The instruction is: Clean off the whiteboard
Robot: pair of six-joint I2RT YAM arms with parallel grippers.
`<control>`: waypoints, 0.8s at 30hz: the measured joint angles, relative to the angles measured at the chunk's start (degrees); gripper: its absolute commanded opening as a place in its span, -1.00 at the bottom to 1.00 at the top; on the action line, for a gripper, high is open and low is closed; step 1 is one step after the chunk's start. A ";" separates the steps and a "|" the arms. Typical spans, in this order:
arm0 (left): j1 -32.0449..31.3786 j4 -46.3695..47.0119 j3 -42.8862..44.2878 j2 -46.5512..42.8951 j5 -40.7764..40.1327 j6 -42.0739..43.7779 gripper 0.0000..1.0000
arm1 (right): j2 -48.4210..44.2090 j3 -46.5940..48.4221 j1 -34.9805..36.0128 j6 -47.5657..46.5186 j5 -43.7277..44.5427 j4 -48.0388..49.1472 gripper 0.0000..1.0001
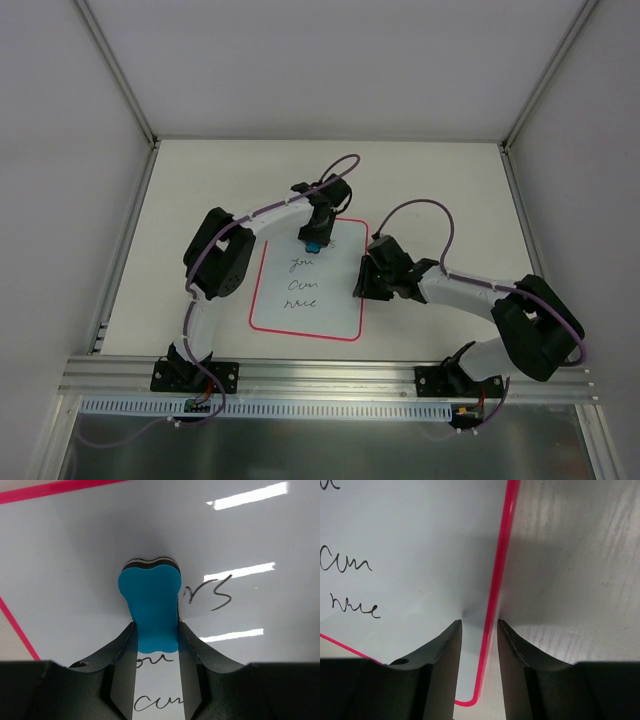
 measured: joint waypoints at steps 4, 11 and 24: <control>-1.68 -0.37 1.75 1.11 1.11 0.07 -1.00 | 2.49 1.64 0.66 0.59 -0.24 0.17 -0.52; -1.73 -0.81 3.34 2.05 1.20 0.33 -1.00 | 4.00 1.88 1.05 5.09 0.46 1.86 -0.75; -3.74 -2.73 9.16 5.84 3.02 3.87 -1.00 | 3.06 0.55 1.25 8.46 1.88 2.80 -0.99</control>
